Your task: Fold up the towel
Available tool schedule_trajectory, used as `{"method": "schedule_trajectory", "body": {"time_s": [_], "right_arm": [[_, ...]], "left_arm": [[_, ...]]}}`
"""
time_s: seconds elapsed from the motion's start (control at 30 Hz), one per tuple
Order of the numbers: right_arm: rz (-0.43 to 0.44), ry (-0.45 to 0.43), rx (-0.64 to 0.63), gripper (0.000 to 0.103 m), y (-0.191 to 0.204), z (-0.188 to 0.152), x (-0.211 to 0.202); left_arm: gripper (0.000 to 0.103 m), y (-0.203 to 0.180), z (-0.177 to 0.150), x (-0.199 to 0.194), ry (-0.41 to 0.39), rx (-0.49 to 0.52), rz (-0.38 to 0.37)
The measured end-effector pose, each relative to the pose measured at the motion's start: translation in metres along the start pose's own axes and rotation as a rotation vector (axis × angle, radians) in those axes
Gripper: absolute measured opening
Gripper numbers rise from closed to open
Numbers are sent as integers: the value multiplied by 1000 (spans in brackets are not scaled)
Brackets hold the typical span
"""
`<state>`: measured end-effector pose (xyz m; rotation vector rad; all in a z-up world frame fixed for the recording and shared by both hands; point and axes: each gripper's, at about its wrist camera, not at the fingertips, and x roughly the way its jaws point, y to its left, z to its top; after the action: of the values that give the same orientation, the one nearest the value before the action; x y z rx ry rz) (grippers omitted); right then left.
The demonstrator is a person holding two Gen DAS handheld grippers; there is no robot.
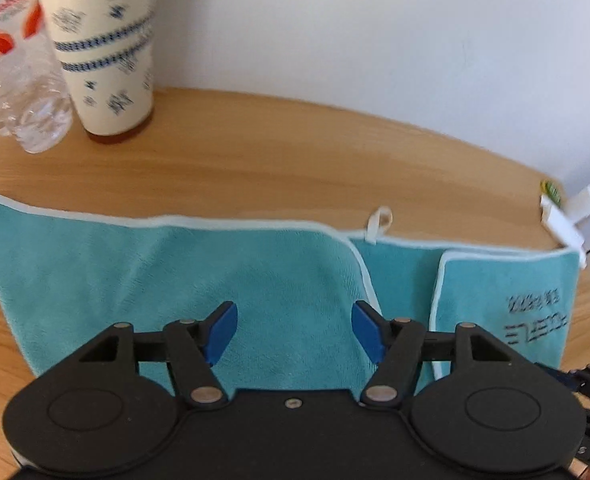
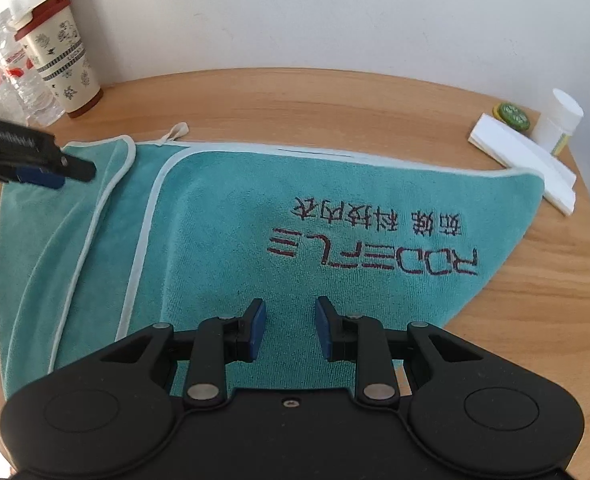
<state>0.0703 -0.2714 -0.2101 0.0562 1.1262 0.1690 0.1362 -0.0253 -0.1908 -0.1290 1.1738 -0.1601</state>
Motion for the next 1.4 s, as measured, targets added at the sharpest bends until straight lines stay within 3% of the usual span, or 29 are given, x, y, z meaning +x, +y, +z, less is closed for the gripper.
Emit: {"method": "schedule_trajectory", "body": {"time_s": [0.17, 0.33, 0.43, 0.5, 0.7, 0.83, 1.03, 1.2, 1.4], "right_arm": [[-2, -2, -5, 31, 0, 0, 1], [-40, -43, 28, 35, -2, -3, -8], [-69, -96, 2, 40, -3, -10, -25], [-54, -75, 28, 40, -6, -21, -34], [-30, -13, 126, 40, -6, -60, -47], [-5, 4, 220, 40, -10, -74, -51], [-47, -24, 362, 40, -29, -76, -58], [-121, -104, 492, 40, -53, -60, -69], [-145, -215, 579, 40, -64, -41, -86]], "left_arm": [[65, -20, -1, 9, 13, 108, 72], [66, -15, 12, -10, -16, 65, 106], [74, -7, 12, -26, -33, 54, 172], [81, 0, 5, -36, -36, 66, 201], [81, 32, -44, -61, -17, 69, 310], [81, 53, -72, -64, 49, 48, 351], [81, 89, -91, -66, 114, -63, 359], [81, 117, -78, -75, 84, -154, 328], [81, 145, -48, -78, 33, -226, 289]]}}
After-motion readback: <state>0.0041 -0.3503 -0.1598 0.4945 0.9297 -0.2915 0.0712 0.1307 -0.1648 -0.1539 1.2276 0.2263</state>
